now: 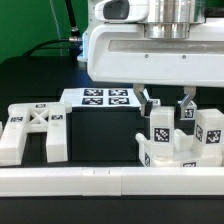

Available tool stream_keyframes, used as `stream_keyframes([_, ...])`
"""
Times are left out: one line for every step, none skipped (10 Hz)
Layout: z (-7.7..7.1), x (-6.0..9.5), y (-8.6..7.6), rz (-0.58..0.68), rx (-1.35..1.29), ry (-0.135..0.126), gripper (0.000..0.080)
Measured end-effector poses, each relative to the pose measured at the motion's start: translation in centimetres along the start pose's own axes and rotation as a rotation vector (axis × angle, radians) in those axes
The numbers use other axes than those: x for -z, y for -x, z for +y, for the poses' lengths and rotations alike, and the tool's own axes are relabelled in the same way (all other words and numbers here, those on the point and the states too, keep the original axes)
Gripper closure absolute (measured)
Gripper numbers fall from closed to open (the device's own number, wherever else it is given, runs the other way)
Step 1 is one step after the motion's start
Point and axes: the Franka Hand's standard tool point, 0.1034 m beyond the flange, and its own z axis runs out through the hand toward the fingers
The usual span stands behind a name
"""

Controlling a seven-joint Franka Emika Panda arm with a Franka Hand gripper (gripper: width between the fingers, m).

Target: Assemble chair

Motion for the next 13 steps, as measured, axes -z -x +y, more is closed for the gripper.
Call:
stream_keyframes([-0.26, -0.05, 0.11, 0.008, -0.103, -0.003, 0.0503])
stream_keyframes([-0.68, -0.19, 0.46, 0.004, -0.218, -0.003, 0.0503])
stream_keyframes([-0.9, -0.25, 0.6, 0.001, -0.313, -0.007, 0.0503])
stream_keyframes([-0.96, -0.28, 0.61, 0.0, -0.385, -0.009, 0.0503])
stream_keyframes([-1.03, -0.33, 0.59, -0.004, -0.494, -0.015, 0.0503])
stream_keyframes([-1.04, -0.34, 0.53, -0.007, -0.566, -0.018, 0.0503])
stream_keyframes([-1.07, -0.34, 0.54, -0.01, -0.628, -0.022, 0.0503])
stream_keyframes([-1.14, -0.34, 0.58, -0.011, -0.661, -0.022, 0.0503])
stream_keyframes([-1.13, -0.35, 0.58, -0.011, -0.658, -0.022, 0.0503])
stream_keyframes([-1.05, -0.33, 0.52, -0.009, -0.613, -0.022, 0.0435])
stream_keyframes([-0.76, -0.27, 0.28, -0.007, -0.524, -0.023, 0.0262])
stream_keyframes([-0.66, -0.27, 0.22, -0.005, -0.485, -0.021, 0.0262])
stream_keyframes([-0.61, -0.27, 0.17, -0.002, -0.356, -0.019, 0.0173])
